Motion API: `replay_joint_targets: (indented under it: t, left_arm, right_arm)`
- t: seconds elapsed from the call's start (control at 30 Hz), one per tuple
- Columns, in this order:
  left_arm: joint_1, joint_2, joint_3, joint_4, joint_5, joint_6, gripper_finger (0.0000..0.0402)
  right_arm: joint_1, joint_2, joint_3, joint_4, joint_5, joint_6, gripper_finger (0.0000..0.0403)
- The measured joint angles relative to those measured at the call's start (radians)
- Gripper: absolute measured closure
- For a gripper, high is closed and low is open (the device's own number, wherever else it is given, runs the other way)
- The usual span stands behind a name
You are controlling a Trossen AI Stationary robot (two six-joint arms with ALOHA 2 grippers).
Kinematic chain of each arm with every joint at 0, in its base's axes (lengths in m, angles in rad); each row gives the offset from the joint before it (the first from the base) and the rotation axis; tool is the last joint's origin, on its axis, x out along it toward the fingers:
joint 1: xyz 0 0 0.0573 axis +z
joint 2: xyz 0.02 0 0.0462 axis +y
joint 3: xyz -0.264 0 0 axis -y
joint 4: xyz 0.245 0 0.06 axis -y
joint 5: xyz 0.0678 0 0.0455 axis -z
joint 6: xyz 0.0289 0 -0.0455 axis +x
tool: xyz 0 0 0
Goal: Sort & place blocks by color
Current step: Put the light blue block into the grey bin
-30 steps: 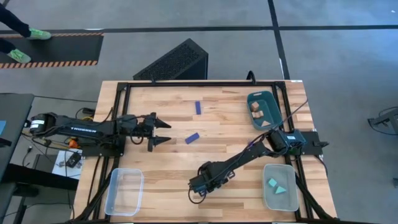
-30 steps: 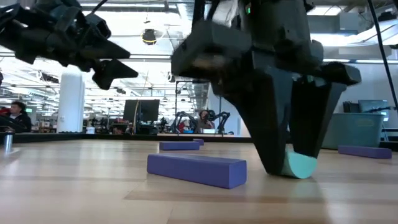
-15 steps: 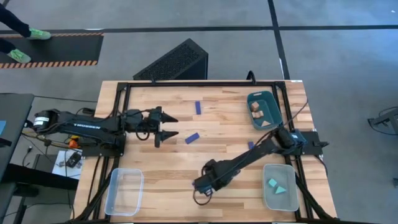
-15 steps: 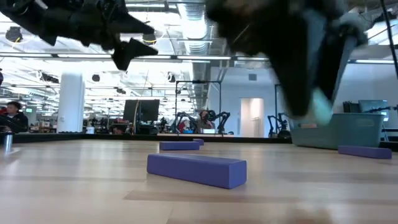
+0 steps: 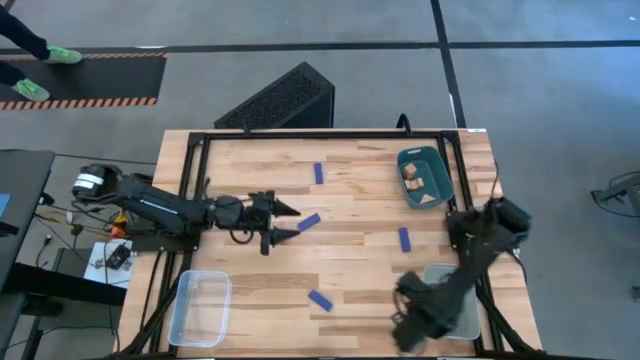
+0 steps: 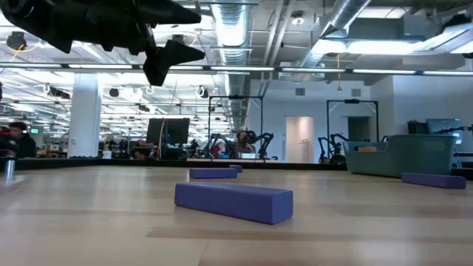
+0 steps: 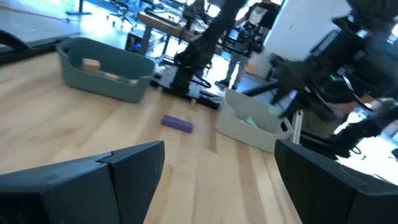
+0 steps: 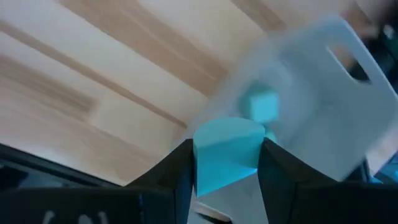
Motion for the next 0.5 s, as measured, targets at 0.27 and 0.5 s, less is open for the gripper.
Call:
replay_joint_targets:
  t: [0.27, 0.5]
  left_arm:
    - [-0.077, 0.199, 0.175, 0.015, -0.05, 0.055, 0.0107]
    - [-0.095, 0.29, 0.353, -0.119, -0.025, 0.15, 0.0107]
  right_arm:
    - [0.173, -0.144, -0.292, 0.269, -0.022, 0.278, 0.025]
    - [0.215, -0.16, -0.441, 0.481, -0.022, 0.327, 0.0228]
